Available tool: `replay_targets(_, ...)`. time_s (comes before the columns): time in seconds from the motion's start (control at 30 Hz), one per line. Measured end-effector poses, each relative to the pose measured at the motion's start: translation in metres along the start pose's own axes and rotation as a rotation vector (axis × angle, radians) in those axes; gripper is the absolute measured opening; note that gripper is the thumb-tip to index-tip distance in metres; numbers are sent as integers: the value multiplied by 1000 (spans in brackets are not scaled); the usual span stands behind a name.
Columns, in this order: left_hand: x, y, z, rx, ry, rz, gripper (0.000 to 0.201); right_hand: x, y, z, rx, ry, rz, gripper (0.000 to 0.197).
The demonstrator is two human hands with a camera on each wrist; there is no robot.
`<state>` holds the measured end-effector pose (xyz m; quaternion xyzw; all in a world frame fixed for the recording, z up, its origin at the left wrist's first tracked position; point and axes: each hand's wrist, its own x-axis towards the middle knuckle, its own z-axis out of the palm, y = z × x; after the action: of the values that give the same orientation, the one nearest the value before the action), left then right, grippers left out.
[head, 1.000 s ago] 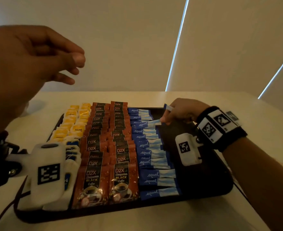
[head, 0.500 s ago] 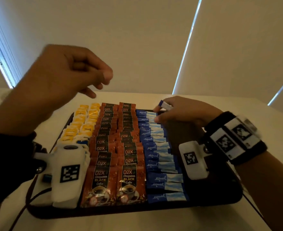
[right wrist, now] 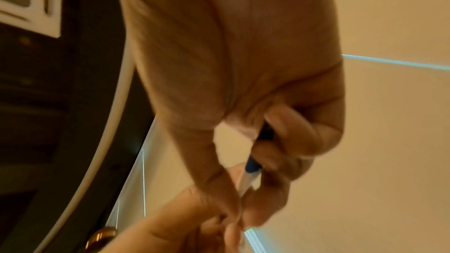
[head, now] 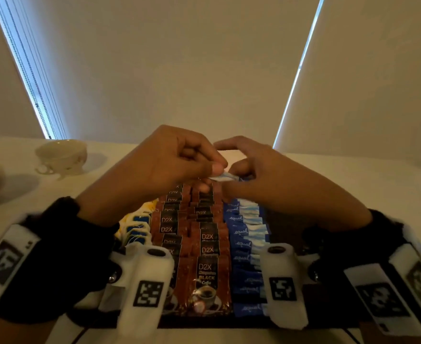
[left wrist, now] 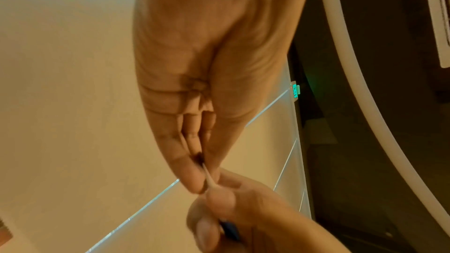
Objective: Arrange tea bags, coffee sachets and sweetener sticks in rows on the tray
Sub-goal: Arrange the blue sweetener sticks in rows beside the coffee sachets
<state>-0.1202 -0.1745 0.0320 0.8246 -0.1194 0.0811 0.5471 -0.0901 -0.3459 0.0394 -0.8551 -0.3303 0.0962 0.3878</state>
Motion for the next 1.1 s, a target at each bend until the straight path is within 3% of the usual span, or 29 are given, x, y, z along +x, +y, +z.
replay_targets(0.17,2,0,-1,-60,86,10,11,0,11,-17,433,262,66,15)
replay_targets(0.3,0,1,8,10,-62,-22,27,3,11,-4,614,328,46,6)
replay_targets(0.4,-1,3,11,124,-88,-10,36,5,8,3,493,300,2,7)
replay_targets(0.53,0,4,3,102,85,56,36,3,8,1,82,318,-62,16)
replay_targets(0.6,1,3,2,85,105,82,28,1,10,1,9,261,-59,14)
replay_targets(0.73,2,0,6,97,82,70,4,-3,8,-3,-16,217,-24,11)
replay_targets(1.1,5,-5,7,44,124,46,5,-10,23,-31,353,303,124,7)
